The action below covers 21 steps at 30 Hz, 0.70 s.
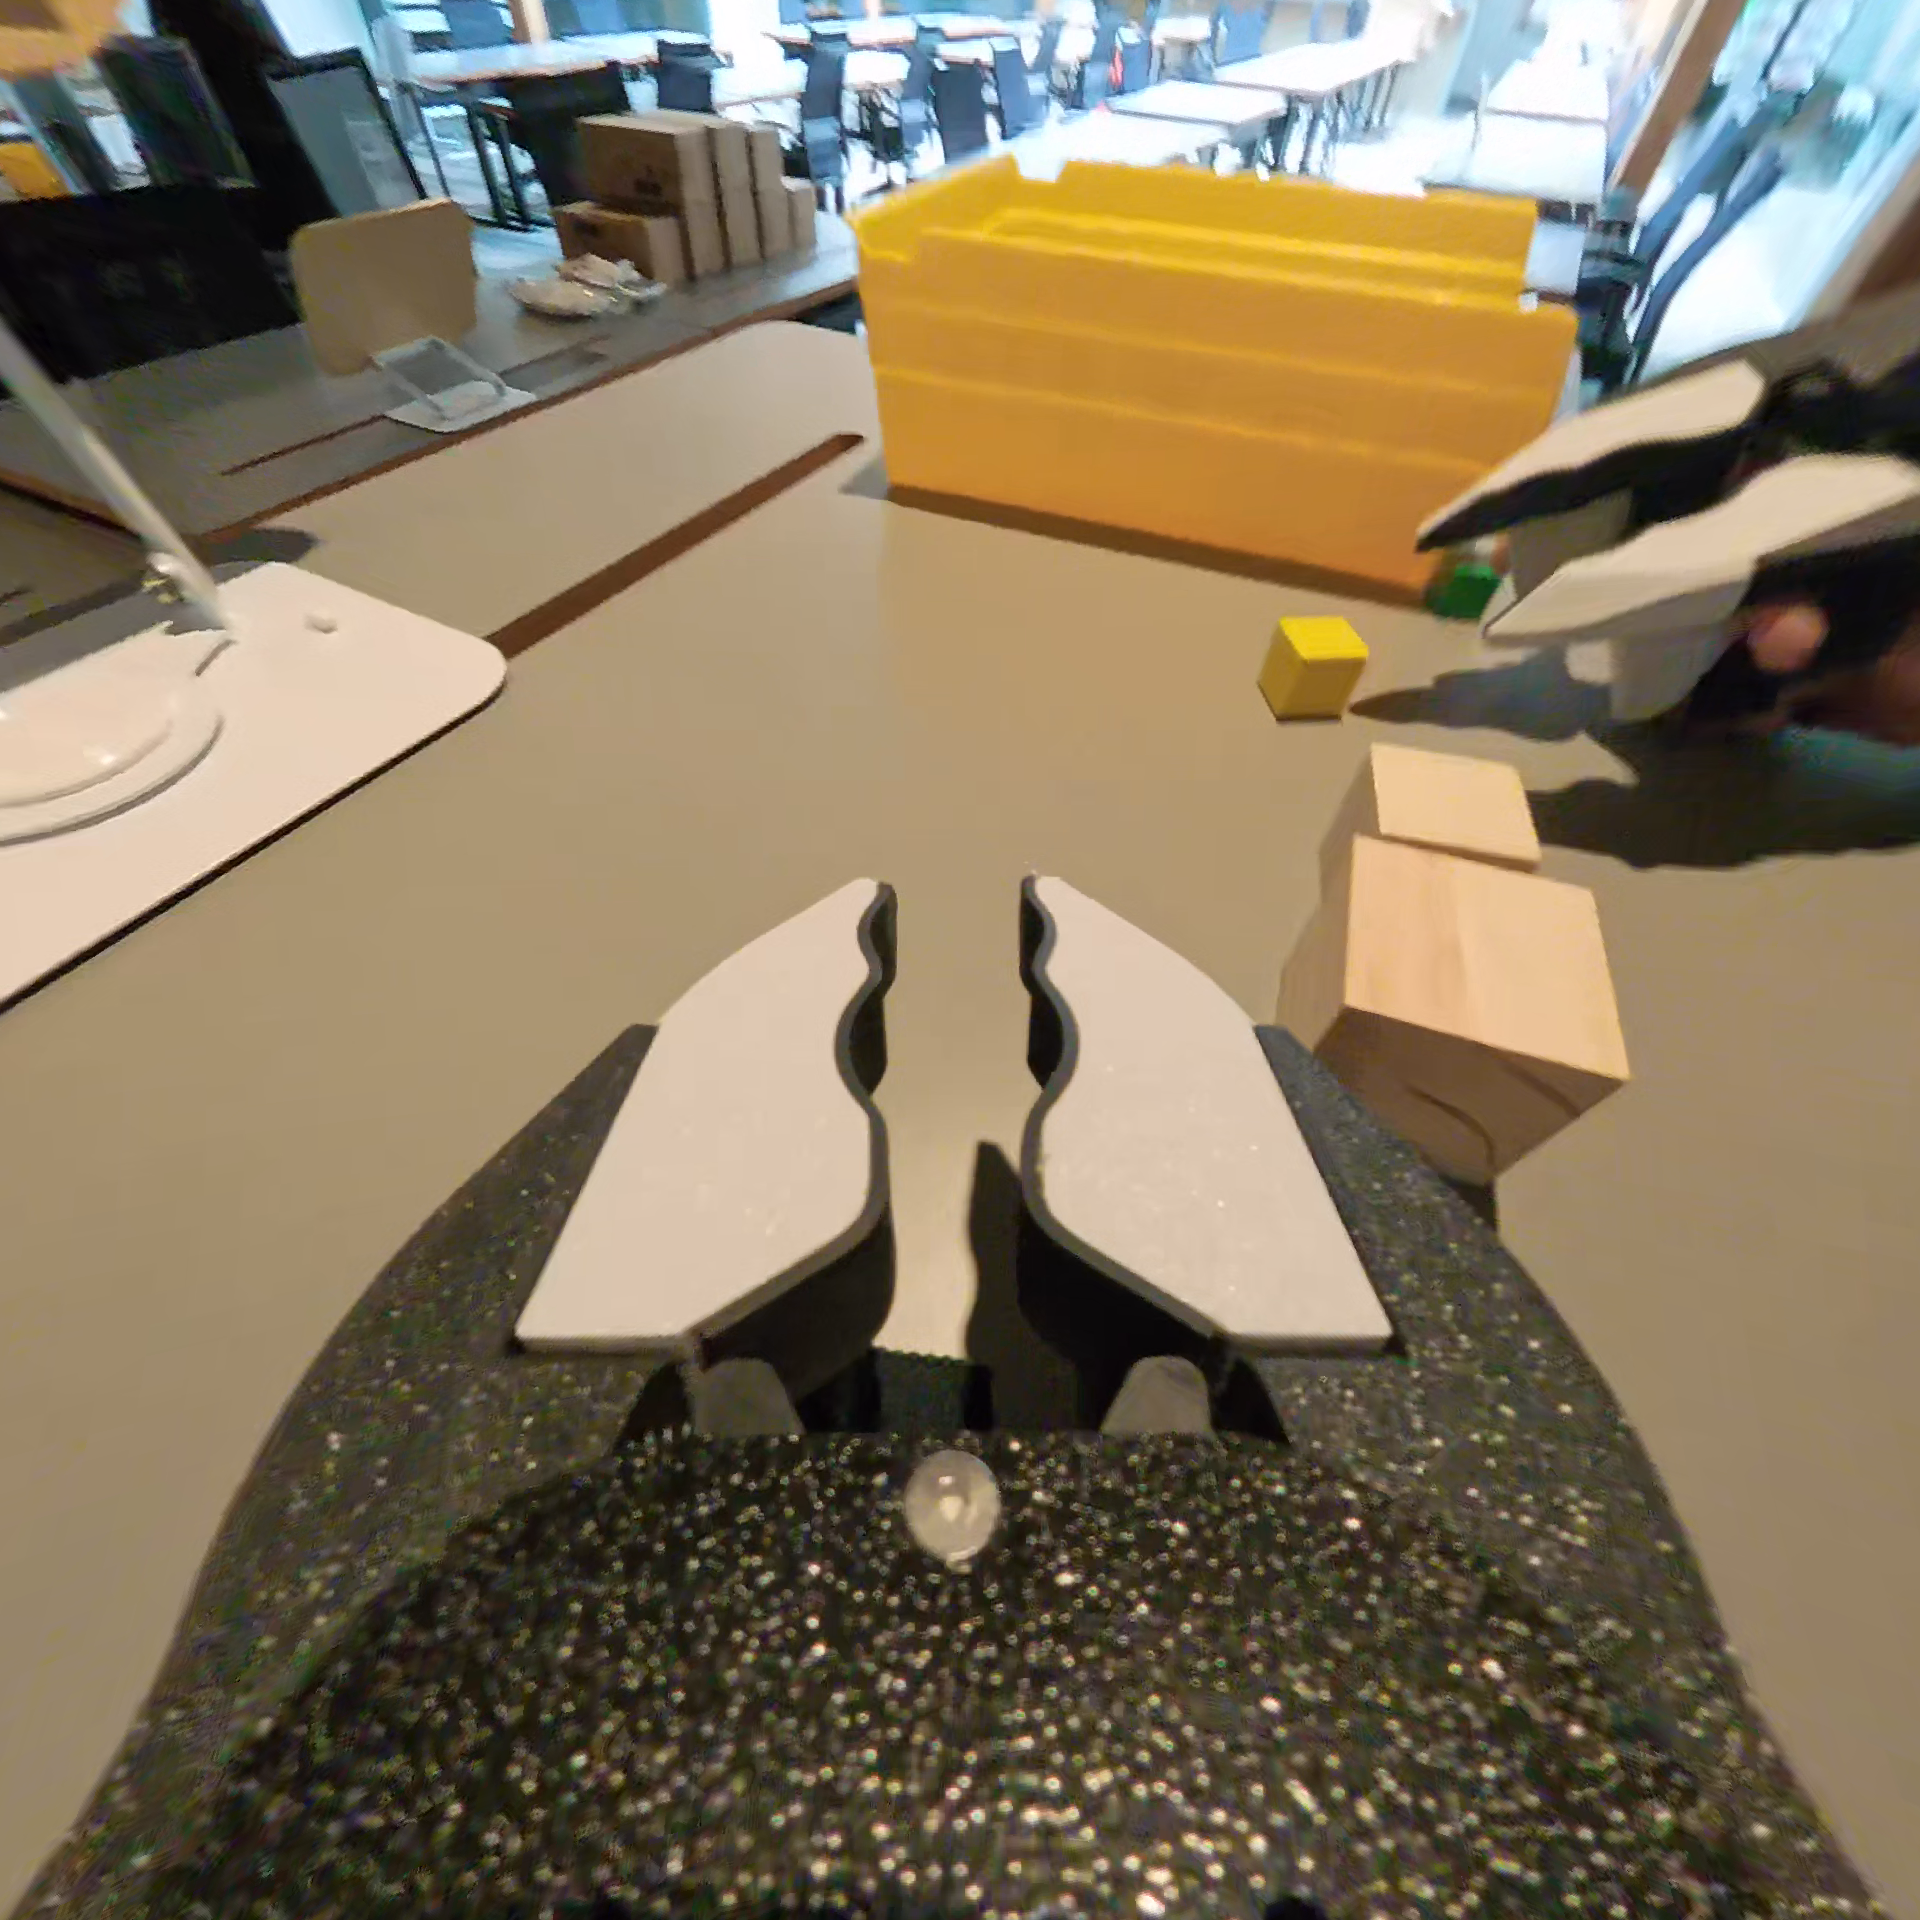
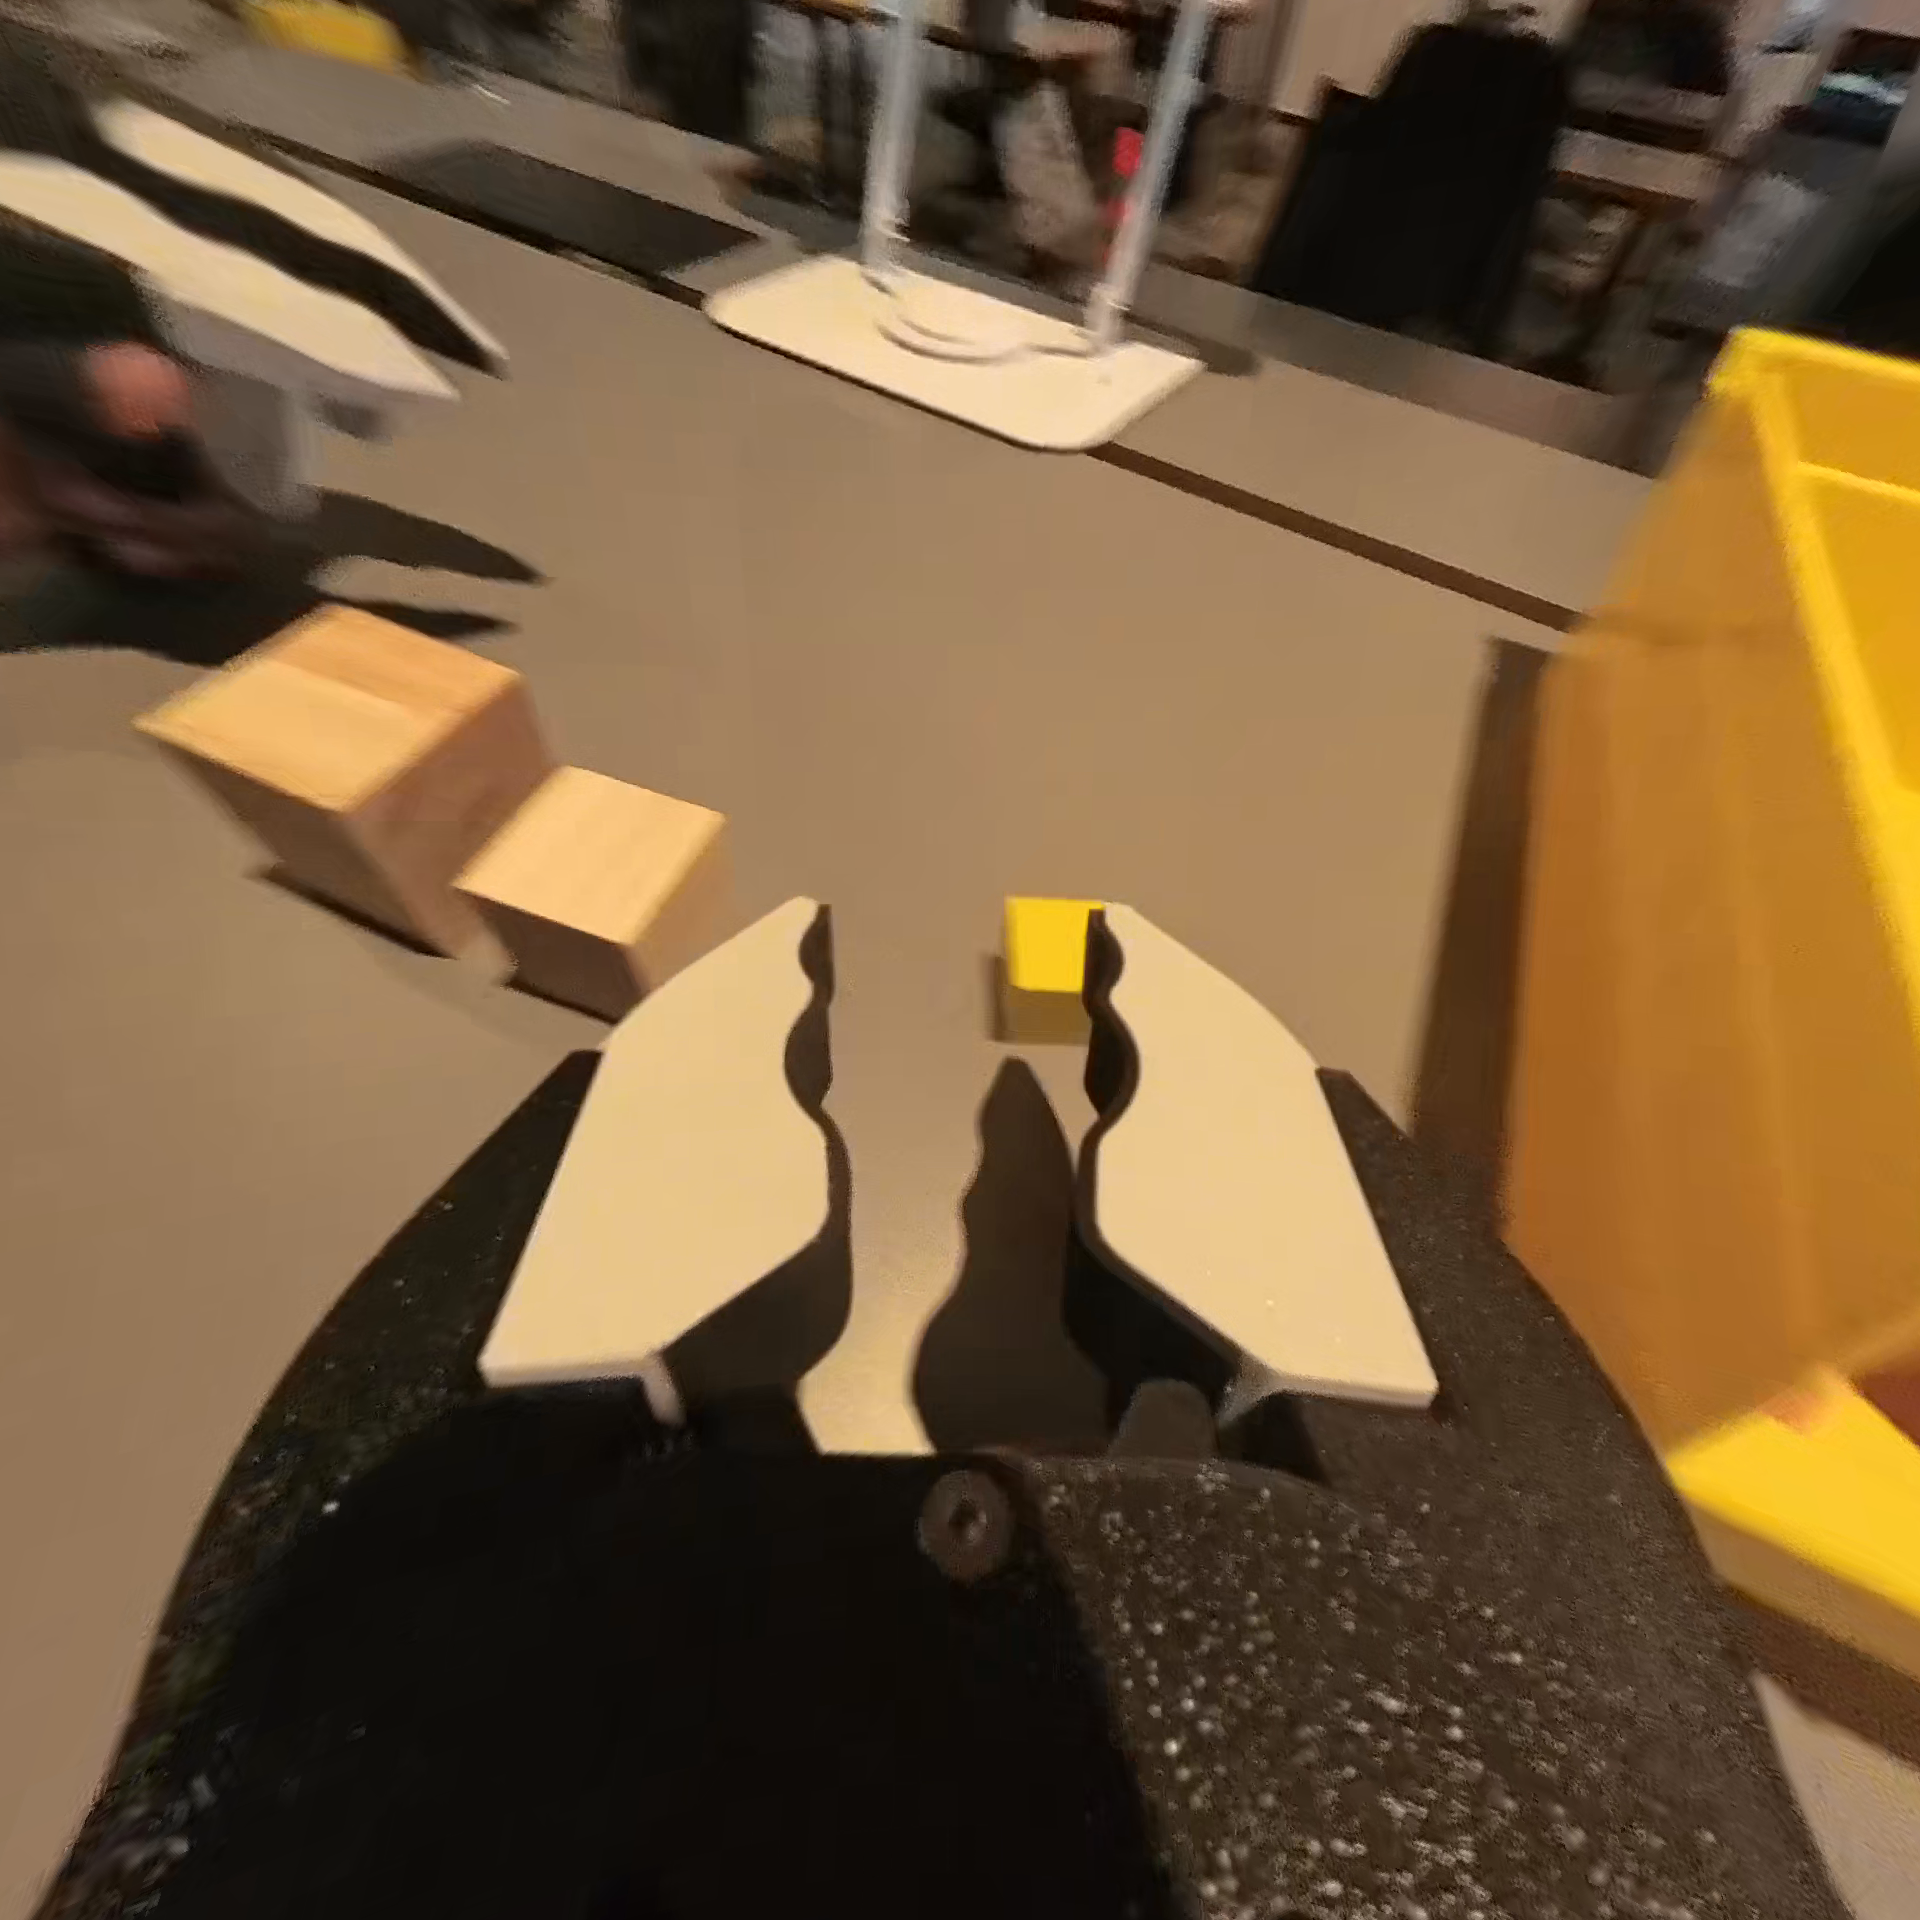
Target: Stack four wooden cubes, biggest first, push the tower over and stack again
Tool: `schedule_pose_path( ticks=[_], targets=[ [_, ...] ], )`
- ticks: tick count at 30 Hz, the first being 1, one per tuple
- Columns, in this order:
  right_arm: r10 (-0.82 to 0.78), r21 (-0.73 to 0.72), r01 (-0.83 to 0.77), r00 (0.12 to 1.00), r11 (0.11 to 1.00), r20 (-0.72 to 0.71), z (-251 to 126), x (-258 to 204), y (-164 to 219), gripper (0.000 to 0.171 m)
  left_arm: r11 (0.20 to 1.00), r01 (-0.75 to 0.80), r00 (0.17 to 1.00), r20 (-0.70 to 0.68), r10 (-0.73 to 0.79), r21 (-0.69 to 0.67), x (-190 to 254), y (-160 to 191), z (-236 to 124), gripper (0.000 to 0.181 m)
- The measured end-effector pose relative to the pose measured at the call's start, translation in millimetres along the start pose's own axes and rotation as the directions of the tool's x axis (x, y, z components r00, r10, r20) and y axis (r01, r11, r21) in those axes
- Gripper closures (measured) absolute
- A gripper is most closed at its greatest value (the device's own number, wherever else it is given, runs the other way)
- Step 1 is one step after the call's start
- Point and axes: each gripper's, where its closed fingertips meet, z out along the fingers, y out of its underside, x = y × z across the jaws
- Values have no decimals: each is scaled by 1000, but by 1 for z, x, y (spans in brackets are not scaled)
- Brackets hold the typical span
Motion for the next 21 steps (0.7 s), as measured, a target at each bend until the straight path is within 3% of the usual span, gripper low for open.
schedule_pose_path(
  ticks=[3,5,11,16,21],
  targets=[
    [35,3,-37,967,999,252,3,-44,-6,124,995,-73,997,-7,72,-66,8,8,7,157],
    [29,-24,-23,948,999,315,7,-60,-5,122,990,-100,995,-6,100,-98,10,12,10,156],
    [-57,-174,96,974,980,218,26,-66,13,117,985,-131,991,0,132,-115,12,15,11,156],
    [-50,-234,61,997,970,55,33,-44,19,129,986,-127,992,5,128,-110,11,14,10,156],
    [-64,-197,95,985,976,159,30,-58,16,116,985,-127,992,5,128,-119,11,15,11,156]
  ],
)
